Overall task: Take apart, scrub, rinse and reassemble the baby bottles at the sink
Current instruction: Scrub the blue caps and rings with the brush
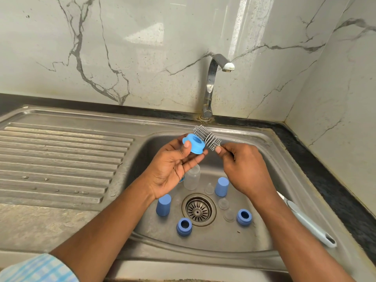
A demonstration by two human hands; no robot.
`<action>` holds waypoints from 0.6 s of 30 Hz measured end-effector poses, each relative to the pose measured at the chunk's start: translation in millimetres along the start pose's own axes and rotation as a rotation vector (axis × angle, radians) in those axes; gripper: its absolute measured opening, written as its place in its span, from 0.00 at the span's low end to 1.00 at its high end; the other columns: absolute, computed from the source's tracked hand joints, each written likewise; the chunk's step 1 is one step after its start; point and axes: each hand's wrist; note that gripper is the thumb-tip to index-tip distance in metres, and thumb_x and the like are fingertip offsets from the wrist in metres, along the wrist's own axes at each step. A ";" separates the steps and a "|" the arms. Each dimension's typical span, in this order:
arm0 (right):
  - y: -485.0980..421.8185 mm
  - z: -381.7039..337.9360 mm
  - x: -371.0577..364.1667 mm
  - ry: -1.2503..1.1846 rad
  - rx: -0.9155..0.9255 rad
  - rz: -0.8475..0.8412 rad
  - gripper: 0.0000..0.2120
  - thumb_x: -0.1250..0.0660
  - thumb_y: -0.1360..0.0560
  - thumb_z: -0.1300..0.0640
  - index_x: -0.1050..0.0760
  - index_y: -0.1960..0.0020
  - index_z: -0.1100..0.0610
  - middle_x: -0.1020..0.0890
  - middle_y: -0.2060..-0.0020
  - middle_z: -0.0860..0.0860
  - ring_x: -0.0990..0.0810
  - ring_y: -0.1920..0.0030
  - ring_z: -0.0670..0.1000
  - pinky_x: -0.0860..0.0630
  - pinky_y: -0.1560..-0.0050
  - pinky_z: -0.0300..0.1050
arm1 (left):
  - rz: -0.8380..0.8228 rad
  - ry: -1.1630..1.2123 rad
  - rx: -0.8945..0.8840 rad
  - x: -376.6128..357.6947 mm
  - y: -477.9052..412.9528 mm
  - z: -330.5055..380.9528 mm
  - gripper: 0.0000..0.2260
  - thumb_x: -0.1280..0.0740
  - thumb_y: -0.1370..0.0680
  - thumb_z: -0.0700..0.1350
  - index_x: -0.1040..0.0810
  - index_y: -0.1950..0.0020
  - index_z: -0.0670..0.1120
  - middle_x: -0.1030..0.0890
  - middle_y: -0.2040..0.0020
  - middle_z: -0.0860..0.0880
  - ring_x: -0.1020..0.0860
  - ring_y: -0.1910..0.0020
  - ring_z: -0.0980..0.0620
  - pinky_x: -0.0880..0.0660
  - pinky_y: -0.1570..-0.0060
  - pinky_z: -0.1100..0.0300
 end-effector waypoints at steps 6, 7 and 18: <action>4.7 -6.5 1.0 -0.027 0.070 -0.066 0.17 0.37 0.19 0.51 0.29 0.66 0.50 0.32 0.78 0.47 0.35 0.76 0.47 0.41 0.73 0.42 | 0.073 -0.013 -0.033 6.0 -4.4 3.5 0.22 0.34 0.28 0.39 0.27 0.33 0.37 0.17 0.44 0.42 0.16 0.47 0.47 0.18 0.49 0.57; 3.5 -5.8 1.2 -0.029 0.061 -0.055 0.17 0.37 0.19 0.51 0.28 0.66 0.51 0.32 0.78 0.47 0.35 0.76 0.47 0.40 0.73 0.42 | 0.055 -0.028 -0.026 5.1 -3.4 2.3 0.22 0.34 0.28 0.38 0.27 0.33 0.37 0.17 0.44 0.41 0.16 0.47 0.46 0.18 0.49 0.56; 2.9 -7.9 1.5 -0.020 0.071 -0.066 0.17 0.37 0.19 0.50 0.30 0.67 0.49 0.33 0.78 0.46 0.35 0.76 0.46 0.41 0.72 0.43 | 0.011 -0.139 -0.049 9.6 -4.7 -1.9 0.20 0.33 0.29 0.38 0.25 0.36 0.40 0.17 0.42 0.42 0.18 0.43 0.44 0.20 0.45 0.56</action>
Point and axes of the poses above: each hand's wrist, its own y-axis away from the middle knuckle, its own x-axis out of the back of the hand, z = x × y
